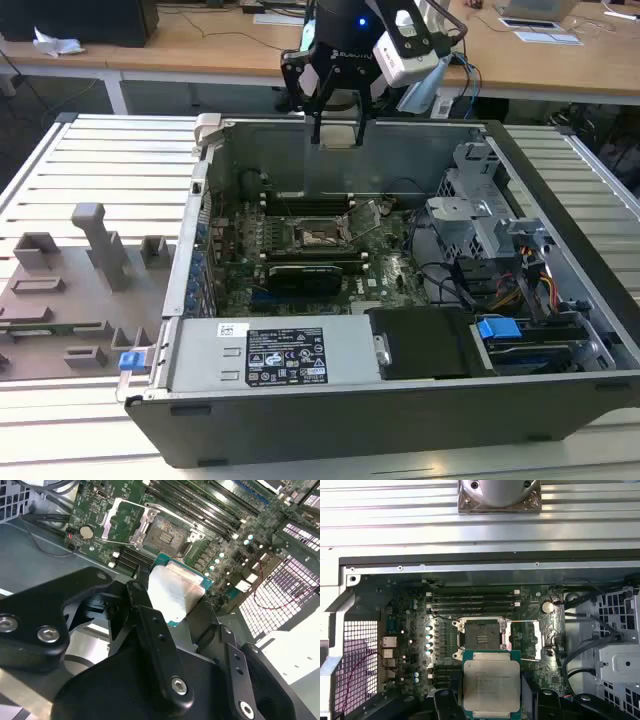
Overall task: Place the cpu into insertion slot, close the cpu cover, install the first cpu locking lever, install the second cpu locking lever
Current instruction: 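Place the cpu into insertion slot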
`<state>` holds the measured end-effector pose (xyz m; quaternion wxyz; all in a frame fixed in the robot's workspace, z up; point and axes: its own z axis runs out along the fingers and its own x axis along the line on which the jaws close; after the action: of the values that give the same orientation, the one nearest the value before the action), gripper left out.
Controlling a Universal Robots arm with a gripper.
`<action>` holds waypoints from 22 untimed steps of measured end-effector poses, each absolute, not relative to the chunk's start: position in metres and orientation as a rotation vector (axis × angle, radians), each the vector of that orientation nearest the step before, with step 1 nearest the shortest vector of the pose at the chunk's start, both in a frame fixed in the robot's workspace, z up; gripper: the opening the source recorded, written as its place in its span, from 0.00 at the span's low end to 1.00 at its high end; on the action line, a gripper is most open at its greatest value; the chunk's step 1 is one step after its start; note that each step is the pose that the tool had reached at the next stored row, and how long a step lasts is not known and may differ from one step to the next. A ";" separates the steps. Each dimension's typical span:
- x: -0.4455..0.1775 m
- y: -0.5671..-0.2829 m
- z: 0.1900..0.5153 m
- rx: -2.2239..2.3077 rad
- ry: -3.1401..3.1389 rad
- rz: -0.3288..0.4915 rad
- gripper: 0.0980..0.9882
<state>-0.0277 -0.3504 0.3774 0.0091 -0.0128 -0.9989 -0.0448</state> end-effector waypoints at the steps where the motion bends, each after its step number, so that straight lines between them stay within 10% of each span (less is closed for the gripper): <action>1: -0.028 -0.350 0.377 -0.040 -3.120 -0.140 0.50; 22: -0.028 -0.350 0.358 -0.040 -3.120 -0.137 0.50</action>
<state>-0.0277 -0.3504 0.3583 0.0091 -0.0128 -0.9989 -0.0440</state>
